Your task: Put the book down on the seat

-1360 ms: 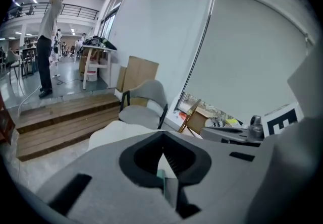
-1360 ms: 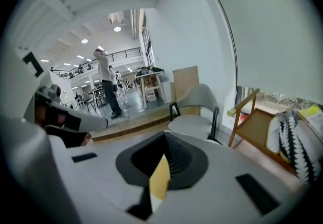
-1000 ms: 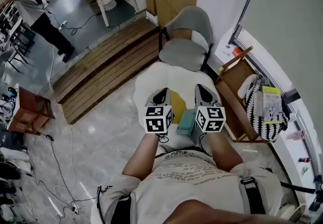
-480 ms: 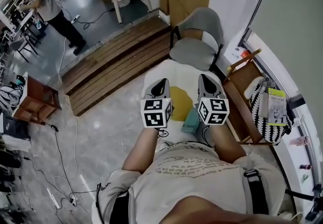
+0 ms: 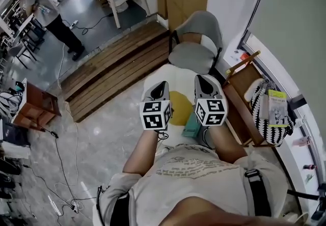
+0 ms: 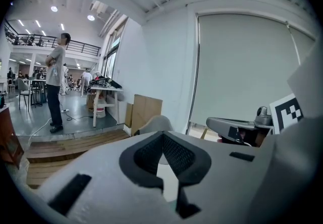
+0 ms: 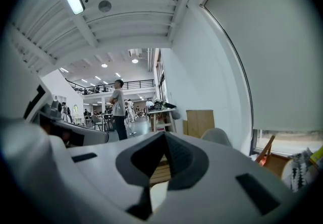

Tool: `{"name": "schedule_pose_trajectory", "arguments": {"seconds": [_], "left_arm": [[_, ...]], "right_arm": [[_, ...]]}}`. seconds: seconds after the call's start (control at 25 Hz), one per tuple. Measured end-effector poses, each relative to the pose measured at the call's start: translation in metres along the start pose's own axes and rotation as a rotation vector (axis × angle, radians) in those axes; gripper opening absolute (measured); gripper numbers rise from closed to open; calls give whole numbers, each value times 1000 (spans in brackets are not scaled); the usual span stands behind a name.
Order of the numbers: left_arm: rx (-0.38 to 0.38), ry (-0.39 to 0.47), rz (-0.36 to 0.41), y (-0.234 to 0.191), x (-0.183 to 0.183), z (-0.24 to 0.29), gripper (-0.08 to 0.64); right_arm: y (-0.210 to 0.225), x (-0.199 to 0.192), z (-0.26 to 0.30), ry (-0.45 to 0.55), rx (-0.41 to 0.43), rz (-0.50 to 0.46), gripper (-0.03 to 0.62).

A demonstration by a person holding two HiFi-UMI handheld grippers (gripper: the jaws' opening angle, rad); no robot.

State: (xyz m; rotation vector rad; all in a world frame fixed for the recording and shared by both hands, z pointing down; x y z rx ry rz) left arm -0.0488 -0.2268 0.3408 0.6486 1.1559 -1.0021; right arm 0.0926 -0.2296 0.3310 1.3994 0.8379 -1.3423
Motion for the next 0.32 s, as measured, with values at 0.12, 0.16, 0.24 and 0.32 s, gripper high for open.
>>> {"name": "schedule_pose_trajectory", "arguments": {"seconds": [0.12,0.16,0.24,0.32], "left_arm": [[-3,5,3,-1,3,4,20],[-4,5,3,-1,4,6,20],[-6,4,1,-1,3,8,20],[-7,1,-2,0,2,11,20]], "right_arm": [[2,-1,3,0,5,3,26],[3,-1,4,0,6,3,26],[4,-1,6,-1,8,2,26],[5,-1,7,-3,10,1,26]]}}
Point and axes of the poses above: the fingertips, and each gripper's own axes: z forward along the fingers, y to its right, x out of its top, the point moved 1 cm from there along -z, backward along the fingers, and after that the axes turned 3 degrees about z, right-handed, at the moved point
